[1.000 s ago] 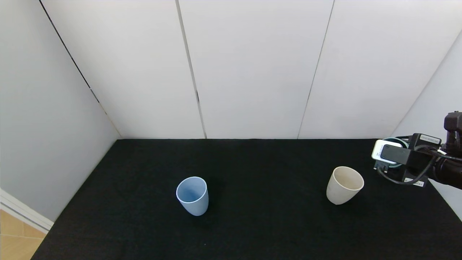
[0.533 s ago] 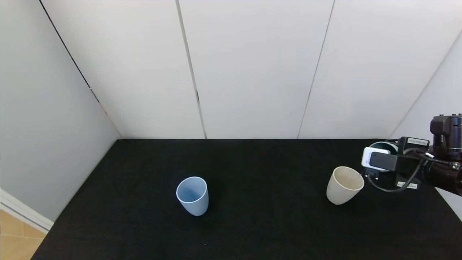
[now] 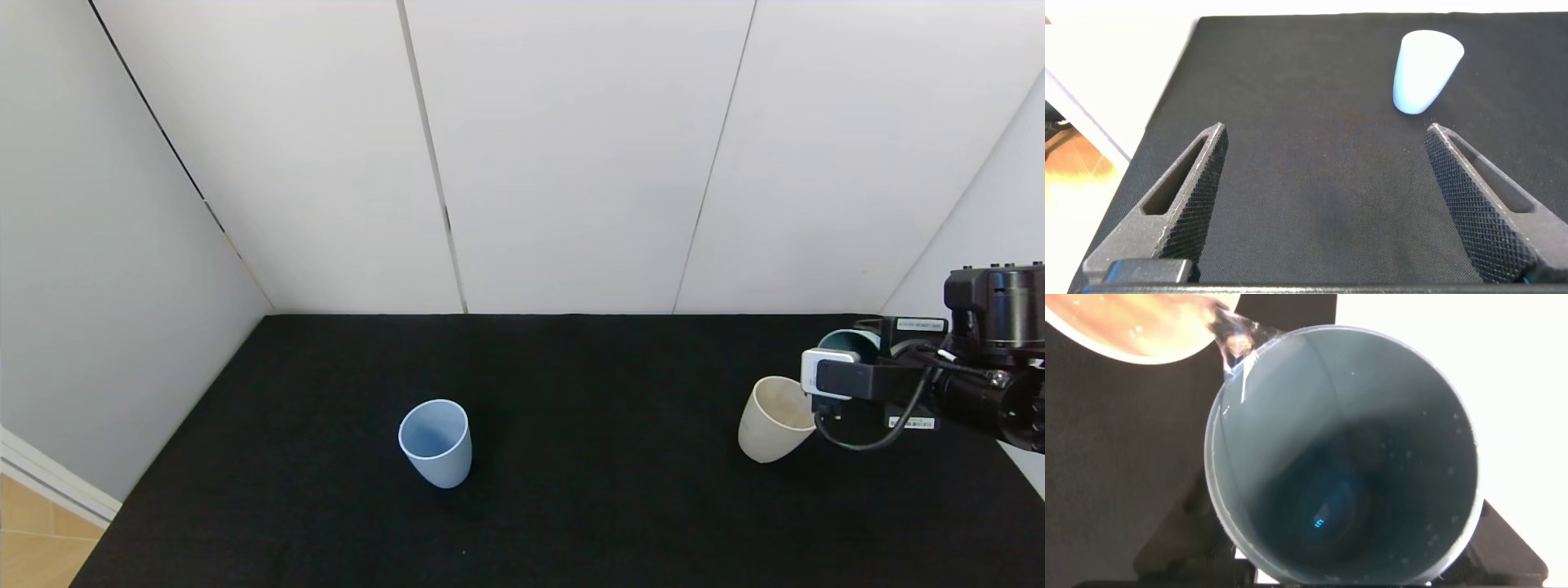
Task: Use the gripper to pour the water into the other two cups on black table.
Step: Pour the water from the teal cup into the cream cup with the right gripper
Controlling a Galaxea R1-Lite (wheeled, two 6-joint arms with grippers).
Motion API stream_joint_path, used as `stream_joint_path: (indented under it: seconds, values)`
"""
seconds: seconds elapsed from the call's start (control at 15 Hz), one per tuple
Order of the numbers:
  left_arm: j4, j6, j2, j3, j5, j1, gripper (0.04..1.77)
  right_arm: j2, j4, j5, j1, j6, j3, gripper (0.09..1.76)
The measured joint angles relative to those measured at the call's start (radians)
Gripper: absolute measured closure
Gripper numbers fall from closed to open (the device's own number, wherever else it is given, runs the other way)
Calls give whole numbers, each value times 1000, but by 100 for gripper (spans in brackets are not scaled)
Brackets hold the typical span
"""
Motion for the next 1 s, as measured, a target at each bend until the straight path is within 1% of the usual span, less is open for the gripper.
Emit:
stream_joint_path:
  seconds: [0.33,1.0]
  values:
    - [0,0,0,0,0,0,9,9,0,-12,5,-24,0,62]
    - [0,0,0,0,0,0,9,9,-4,-10,-1,-30,-2,62]
